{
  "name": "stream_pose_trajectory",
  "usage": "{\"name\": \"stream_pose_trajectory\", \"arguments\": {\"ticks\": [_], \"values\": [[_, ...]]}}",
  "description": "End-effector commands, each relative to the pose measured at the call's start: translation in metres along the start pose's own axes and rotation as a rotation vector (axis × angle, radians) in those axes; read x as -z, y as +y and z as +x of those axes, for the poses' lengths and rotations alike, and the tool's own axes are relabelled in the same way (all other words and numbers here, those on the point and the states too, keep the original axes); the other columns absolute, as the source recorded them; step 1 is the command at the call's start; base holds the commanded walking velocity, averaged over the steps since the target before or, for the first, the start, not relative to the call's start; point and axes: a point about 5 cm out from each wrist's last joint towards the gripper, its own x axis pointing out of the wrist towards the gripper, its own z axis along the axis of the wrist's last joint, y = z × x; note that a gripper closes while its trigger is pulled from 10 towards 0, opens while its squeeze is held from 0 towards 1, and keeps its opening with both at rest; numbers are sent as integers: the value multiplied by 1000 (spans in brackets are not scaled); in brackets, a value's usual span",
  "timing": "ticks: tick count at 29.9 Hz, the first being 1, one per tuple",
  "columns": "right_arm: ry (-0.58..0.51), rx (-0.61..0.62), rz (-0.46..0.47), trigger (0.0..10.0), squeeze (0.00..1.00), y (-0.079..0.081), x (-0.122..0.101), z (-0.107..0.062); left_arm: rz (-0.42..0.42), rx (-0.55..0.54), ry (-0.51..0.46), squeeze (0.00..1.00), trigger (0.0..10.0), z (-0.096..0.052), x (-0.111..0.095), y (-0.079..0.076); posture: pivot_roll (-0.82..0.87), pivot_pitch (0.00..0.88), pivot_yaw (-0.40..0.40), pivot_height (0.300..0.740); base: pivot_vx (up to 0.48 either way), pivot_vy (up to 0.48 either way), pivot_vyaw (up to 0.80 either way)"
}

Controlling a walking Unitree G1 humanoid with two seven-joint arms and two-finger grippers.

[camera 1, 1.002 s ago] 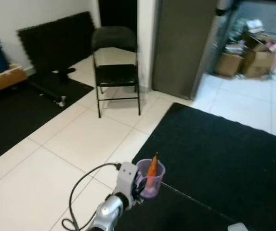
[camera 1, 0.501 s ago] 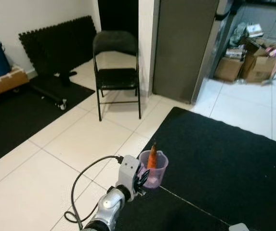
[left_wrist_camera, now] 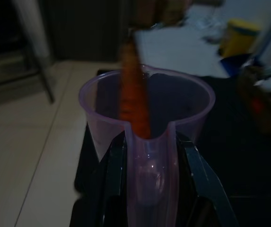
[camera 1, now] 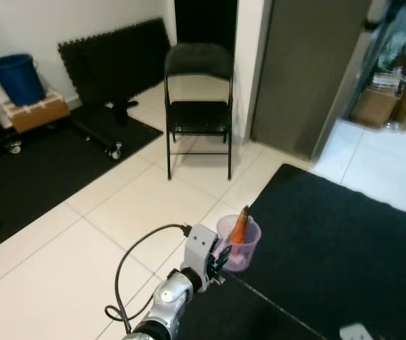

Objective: Restocking fridge

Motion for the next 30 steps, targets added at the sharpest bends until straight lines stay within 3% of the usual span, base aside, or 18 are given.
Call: {"name": "stream_pose_trajectory", "arguments": {"ticks": [1,23,30], "values": [[41,-13,-3,10000,0,4,12,-1,12,6,-6,0,10000,1,-2,1,-7,0,-37,740,352,0,-756],[29,-12,1,10000,0,4,11,-1,14,14,1,0,10000,0,-1,0,-6,0,-35,740,352,0,-757],[22,-10,3,10000,0,4,10,-1,16,17,0,0,10000,0,-1,0,-8,0,-34,740,347,0,0]]}}
